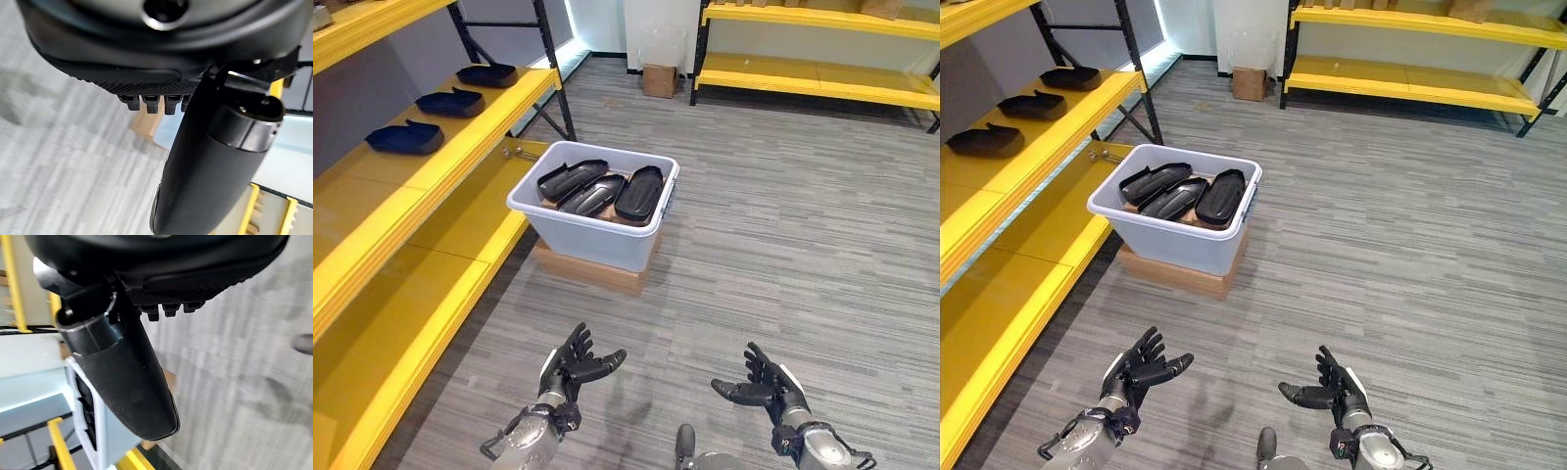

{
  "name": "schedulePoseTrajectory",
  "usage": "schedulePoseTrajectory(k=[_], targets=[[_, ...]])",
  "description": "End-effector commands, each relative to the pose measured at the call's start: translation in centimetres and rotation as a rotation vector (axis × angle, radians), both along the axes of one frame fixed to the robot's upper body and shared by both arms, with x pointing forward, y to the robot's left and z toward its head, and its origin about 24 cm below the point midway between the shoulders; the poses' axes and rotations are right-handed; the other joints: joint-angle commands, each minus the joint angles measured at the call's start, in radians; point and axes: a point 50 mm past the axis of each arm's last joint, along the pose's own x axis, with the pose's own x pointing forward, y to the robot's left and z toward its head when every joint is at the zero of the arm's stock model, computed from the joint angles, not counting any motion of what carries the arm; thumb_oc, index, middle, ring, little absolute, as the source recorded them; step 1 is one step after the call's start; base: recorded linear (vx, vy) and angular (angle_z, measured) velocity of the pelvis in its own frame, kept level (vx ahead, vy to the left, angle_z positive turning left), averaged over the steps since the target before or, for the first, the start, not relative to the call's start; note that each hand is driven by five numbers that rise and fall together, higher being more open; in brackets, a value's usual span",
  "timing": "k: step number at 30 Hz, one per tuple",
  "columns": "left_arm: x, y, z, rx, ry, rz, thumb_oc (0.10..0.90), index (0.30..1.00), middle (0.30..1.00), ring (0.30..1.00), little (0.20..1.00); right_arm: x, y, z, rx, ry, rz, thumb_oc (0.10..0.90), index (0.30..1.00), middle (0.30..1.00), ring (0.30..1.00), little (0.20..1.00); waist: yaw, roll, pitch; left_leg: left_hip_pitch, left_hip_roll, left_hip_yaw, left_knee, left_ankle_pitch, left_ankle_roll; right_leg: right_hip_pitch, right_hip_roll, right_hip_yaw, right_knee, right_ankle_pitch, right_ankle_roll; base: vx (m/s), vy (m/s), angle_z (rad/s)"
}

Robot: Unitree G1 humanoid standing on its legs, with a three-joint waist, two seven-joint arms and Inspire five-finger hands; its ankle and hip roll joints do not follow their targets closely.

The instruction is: Move parts from the plastic box to the shelf.

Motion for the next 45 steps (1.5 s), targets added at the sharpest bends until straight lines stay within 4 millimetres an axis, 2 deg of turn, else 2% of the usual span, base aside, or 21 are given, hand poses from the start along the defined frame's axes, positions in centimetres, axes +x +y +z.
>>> schedulePoseTrajectory(k=[1, 2, 4, 7, 9, 10, 13, 15, 17, 20, 23, 27, 29, 30, 34, 35, 36, 39, 40, 44, 45], targets=[[1.1, 0.6, 2.5, -0.017, -0.157, 0.023, 0.9, 1.0, 1.0, 1.0, 1.0, 1.7, -0.8, 2.9, -0.004, -0.176, -0.011, 0.9, 1.0, 1.0, 1.0, 1.0, 0.022, -0.023, 0.038, -0.081, -0.024, -0.029, 0.326, 0.175, 0.029, 0.039, -0.007, 0.042, -0.014, -0.094, 0.031, 0.14, -0.143, -0.25], [0.9, 0.6, 2.3, -0.016, -0.143, 0.031, 0.9, 1.0, 1.0, 1.0, 1.0, 1.9, -1.0, 3.0, -0.022, -0.181, -0.019, 0.9, 1.0, 1.0, 1.0, 1.0, 0.04, -0.031, 0.054, -0.131, -0.037, -0.022, 0.329, 0.13, 0.046, 0.06, -0.008, 0.05, -0.021, -0.105, 0.032, 0.12, -0.086, -0.29], [0.9, 0.6, 2.3, -0.016, -0.143, 0.031, 0.9, 1.0, 1.0, 1.0, 1.0, 1.9, -1.0, 3.0, -0.022, -0.181, -0.019, 0.9, 1.0, 1.0, 1.0, 1.0, 0.04, -0.03, 0.054, -0.132, -0.036, -0.022, 0.331, 0.129, 0.046, 0.06, -0.008, 0.05, -0.02, -0.105, 0.032, 0.09, -0.013, -0.2], [0.5, 1.1, 2.4, -0.003, -0.149, 0.043, 0.9, 1.0, 1.0, 1.0, 1.0, 1.8, -1.2, 2.8, -0.031, -0.175, -0.031, 0.9, 1.0, 1.0, 1.0, 1.0, 0.058, -0.055, 0.053, -0.156, 0.014, 0.005, 0.088, 0.071, 0.075, 0.087, -0.025, 0.068, -0.021, -0.117, 0.055, 0.19, 0.053, -0.22], [0.4, 1.2, 2.3, 0.003, -0.144, 0.051, 0.9, 1.0, 1.0, 1.0, 1.0, 1.6, -1.3, 2.8, -0.04, -0.174, -0.032, 0.9, 1.0, 1.0, 1.0, 1.0, 0.066, -0.056, 0.048, -0.143, 0.04, -0.01, -0.136, 0.105, 0.064, 0.099, -0.03, 0.077, -0.024, -0.129, 0.068, 0.18, 0.128, -0.24], [0.4, 1.3, 2.3, 0.015, -0.143, 0.054, 0.9, 1.0, 1.0, 1.0, 1.0, 1.5, -1.3, 2.8, -0.043, -0.176, -0.03, 0.9, 1.0, 1.0, 1.0, 1.0, 0.073, -0.043, 0.043, -0.143, 0.062, -0.045, -0.275, 0.197, 0.039, 0.109, -0.025, 0.088, -0.026, -0.142, 0.075, 0.18, 0.149, -0.11], [0.3, 1.3, 2.2, 0.024, -0.14, 0.048, 0.9, 1.0, 1.0, 1.0, 1.0, 1.1, -1.5, 2.6, -0.055, -0.162, -0.034, 0.9, 1.0, 1.0, 1.0, 1.0, 0.068, -0.019, 0.035, -0.135, 0.117, -0.016, -0.446, 0.29, -0.001, 0.132, -0.026, 0.092, -0.026, -0.165, 0.085, 0.19, 0.181, -0.24], [0.2, 1.2, 2.1, 0.029, -0.137, 0.043, 0.9, 1.0, 1.0, 1.0, 1.0, 0.9, -1.6, 2.5, -0.056, -0.156, -0.036, 0.9, 1.0, 1.0, 1.0, 1.0, 0.067, -0.014, 0.035, -0.138, 0.124, -0.008, -0.454, 0.294, -0.009, 0.141, -0.028, 0.095, -0.026, -0.169, 0.088, 0.16, 0.159, -0.2], [0.0, 1.2, 1.8, 0.026, -0.126, 0.038, 0.9, 1.0, 1.0, 1.0, 1.0, 0.6, -1.1, 2.1, -0.049, -0.138, -0.019, 0.9, 1.0, 1.0, 1.0, 1.0, 0.066, 0.014, 0.009, -0.112, 0.127, -0.001, -0.454, 0.282, -0.027, 0.172, -0.036, 0.117, -0.026, -0.18, 0.106, 0.32, 0.358, -0.26], [0.1, 1.3, 2.0, 0.031, -0.131, 0.033, 0.9, 1.0, 1.0, 1.0, 1.0, 0.8, -0.8, 2.2, -0.034, -0.145, -0.021, 0.9, 1.0, 1.0, 1.0, 1.0, 0.07, 0.006, -0.005, -0.079, 0.098, 0.028, -0.454, 0.262, -0.012, 0.197, -0.079, 0.127, -0.022, -0.177, 0.125, 0.27, 0.332, -0.29], [0.6, 1.8, 2.5, 0.061, -0.148, 0.025, 0.9, 1.0, 1.0, 1.0, 1.0, 1.2, -0.1, 2.2, -0.015, -0.152, -0.013, 0.9, 1.0, 1.0, 1.0, 1.0, 0.072, -0.016, -0.011, -0.088, 0.016, 0.05, -0.393, 0.183, 0.046, 0.18, -0.173, 0.139, 0.055, -0.164, 0.174, 0.25, 0.439, -0.09], [1.0, 2.3, 3.0, 0.096, -0.163, 0.024, 0.9, 1.0, 1.0, 1.0, 1.0, 1.8, 0.7, 2.4, -0.011, -0.166, 0.008, 0.9, 1.0, 1.0, 1.0, 1.0, 0.072, -0.021, -0.01, -0.092, -0.052, 0.053, -0.369, 0.128, 0.1, 0.106, -0.225, 0.168, 0.181, -0.118, 0.209, 0.12, 0.337, -0.09], [1.2, 2.4, 3.2, 0.112, -0.168, 0.016, 0.9, 1.0, 1.0, 1.0, 1.0, 1.9, 1.0, 2.3, 0.002, -0.165, 0.01, 0.9, 1.0, 1.0, 1.0, 1.0, 0.067, -0.015, -0.005, -0.094, -0.087, 0.04, -0.358, 0.108, 0.127, 0.057, -0.234, 0.19, 0.288, -0.068, 0.21, 0.1, 0.356, -0.05], [1.2, 2.6, 3.4, 0.13, -0.171, 0.007, 0.9, 1.0, 1.0, 1.0, 1.0, 1.9, 1.3, 2.3, 0.013, -0.169, 0.019, 0.9, 1.0, 1.0, 1.0, 1.0, 0.057, -0.002, 0.009, -0.073, -0.112, 0.036, -0.365, 0.093, 0.154, -0.014, -0.234, 0.207, 0.422, -0.002, 0.202, 0.08, 0.302, 0.01], [1.1, 2.6, 3.4, 0.142, -0.171, -0.005, 0.9, 1.0, 1.0, 1.0, 1.0, 1.7, 1.4, 2.1, 0.013, -0.161, 0.036, 0.9, 1.0, 1.0, 1.0, 1.0, 0.054, 0.025, 0.032, -0.022, -0.133, 0.05, -0.391, 0.073, 0.18, -0.081, -0.251, 0.142, 0.542, 0.04, 0.195, 0.1, 0.273, 0.09], [1.1, 2.6, 3.3, 0.14, -0.167, -0.013, 0.9, 1.0, 1.0, 1.0, 1.0, 1.7, 1.4, 2.1, 0.013, -0.155, 0.04, 0.9, 1.0, 1.0, 1.0, 1.0, 0.043, 0.032, 0.042, 0.005, -0.14, 0.047, -0.411, 0.072, 0.181, -0.119, -0.219, 0.134, 0.574, 0.007, 0.188, 0.19, 0.269, -0.17], [0.9, 2.5, 3.2, 0.132, -0.164, -0.013, 0.9, 1.0, 1.0, 1.0, 1.0, 1.5, 1.3, 2.0, 0.019, -0.147, 0.039, 0.9, 1.0, 1.0, 1.0, 1.0, 0.031, 0.045, 0.059, 0.042, -0.15, 0.043, -0.437, 0.073, 0.184, -0.182, -0.164, 0.101, 0.568, -0.049, 0.179, 0.15, 0.183, -0.15], [0.7, 2.6, 3.0, 0.129, -0.155, -0.018, 0.9, 1.0, 1.0, 1.0, 1.0, 1.2, 1.1, 1.8, 0.024, -0.139, 0.032, 0.9, 1.0, 1.0, 1.0, 1.0, 0.025, 0.047, 0.062, 0.072, -0.164, 0.045, -0.453, 0.061, 0.184, -0.188, -0.145, 0.053, 0.478, -0.077, 0.164, 0.15, 0.07, -0.08], [0.6, 2.5, 2.9, 0.126, -0.152, -0.019, 0.9, 1.0, 1.0, 1.0, 1.0, 1.1, 1.1, 1.8, 0.025, -0.136, 0.027, 0.9, 1.0, 1.0, 1.0, 1.0, 0.022, 0.044, 0.062, 0.086, -0.167, 0.044, -0.454, 0.048, 0.18, -0.192, -0.127, 0.036, 0.381, -0.079, 0.156, 0.18, 0.001, -0.03], [0.5, 2.3, 2.7, 0.123, -0.147, -0.037, 0.9, 1.0, 1.0, 1.0, 1.0, 0.9, 0.5, 2.0, -0.002, -0.135, 0.034, 0.9, 1.0, 1.0, 1.0, 1.0, 0.007, 0.032, 0.065, 0.135, -0.176, 0.037, -0.454, 0.009, 0.159, -0.2, -0.117, 0.043, 0.139, -0.013, 0.192, 0.23, -0.036, -0.07], [0.5, 2.2, 2.7, 0.123, -0.148, -0.037, 0.9, 1.0, 1.0, 1.0, 1.0, 0.9, 0.5, 2.0, -0.003, -0.136, 0.034, 0.9, 1.0, 1.0, 1.0, 1.0, 0.007, 0.028, 0.068, 0.131, -0.18, 0.044, -0.454, 0.019, 0.161, -0.201, -0.121, 0.036, 0.132, 0.003, 0.184, 0.24, -0.032, 0.04]])
